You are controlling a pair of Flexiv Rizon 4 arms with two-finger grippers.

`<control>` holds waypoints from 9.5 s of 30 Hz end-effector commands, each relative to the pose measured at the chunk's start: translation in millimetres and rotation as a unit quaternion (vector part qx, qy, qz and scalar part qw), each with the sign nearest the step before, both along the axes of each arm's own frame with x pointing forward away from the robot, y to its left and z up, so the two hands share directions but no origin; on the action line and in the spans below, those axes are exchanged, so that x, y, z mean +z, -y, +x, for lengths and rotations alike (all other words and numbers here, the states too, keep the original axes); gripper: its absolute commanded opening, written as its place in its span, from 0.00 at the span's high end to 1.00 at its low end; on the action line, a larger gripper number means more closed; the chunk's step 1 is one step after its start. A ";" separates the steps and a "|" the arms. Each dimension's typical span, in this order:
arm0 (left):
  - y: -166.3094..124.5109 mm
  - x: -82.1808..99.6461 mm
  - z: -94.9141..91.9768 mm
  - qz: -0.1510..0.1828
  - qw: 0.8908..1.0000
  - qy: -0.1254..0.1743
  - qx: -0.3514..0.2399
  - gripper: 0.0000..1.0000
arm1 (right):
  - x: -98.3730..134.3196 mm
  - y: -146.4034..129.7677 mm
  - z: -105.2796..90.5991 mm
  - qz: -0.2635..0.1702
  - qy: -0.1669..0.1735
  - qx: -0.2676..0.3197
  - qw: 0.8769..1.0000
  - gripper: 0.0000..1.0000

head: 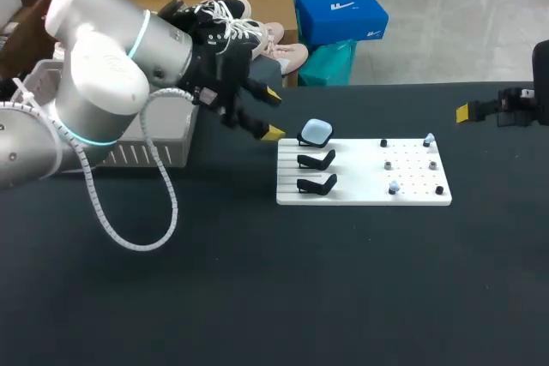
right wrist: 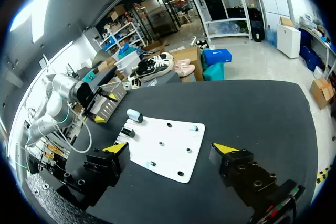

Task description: Pick up each earbud case from the left stands, insert the matching earbuds, close the lid, and place the case in the box.

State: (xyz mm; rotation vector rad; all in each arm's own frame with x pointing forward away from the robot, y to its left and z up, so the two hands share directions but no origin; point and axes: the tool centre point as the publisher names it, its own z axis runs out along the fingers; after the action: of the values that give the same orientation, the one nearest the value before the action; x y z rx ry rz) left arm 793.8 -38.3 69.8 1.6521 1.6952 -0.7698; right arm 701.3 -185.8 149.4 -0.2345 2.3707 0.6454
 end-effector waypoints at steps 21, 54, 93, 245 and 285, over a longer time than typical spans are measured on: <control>26.6 -28.4 9.4 -0.024 1.000 -0.004 -0.004 0.43 | -0.4 0.9 0.7 0.001 0.000 0.002 1.000 0.00; 45.5 -45.5 25.9 -0.026 1.000 -0.011 -0.004 0.53 | -0.4 0.9 0.7 0.001 0.000 0.002 1.000 0.00; 54.7 -48.5 16.3 -0.046 0.999 -0.007 0.001 1.00 | -0.4 0.9 0.7 0.001 0.000 0.002 1.000 0.00; 98.7 44.8 -123.4 -0.238 0.967 0.018 -0.087 1.00 | -20.8 -171.3 -39.9 -0.080 -0.019 0.179 0.980 0.00; 98.7 44.8 -123.4 -0.238 0.967 0.018 -0.087 1.00 | -10.9 -170.1 -31.9 -0.084 -0.020 0.160 0.983 0.00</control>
State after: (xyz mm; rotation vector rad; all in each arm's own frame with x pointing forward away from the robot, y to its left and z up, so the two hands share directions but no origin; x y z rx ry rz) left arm 669.3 -136.4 115.4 1.4698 1.2264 -1.1207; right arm 672.2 -15.9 134.0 -0.7013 2.4439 0.6122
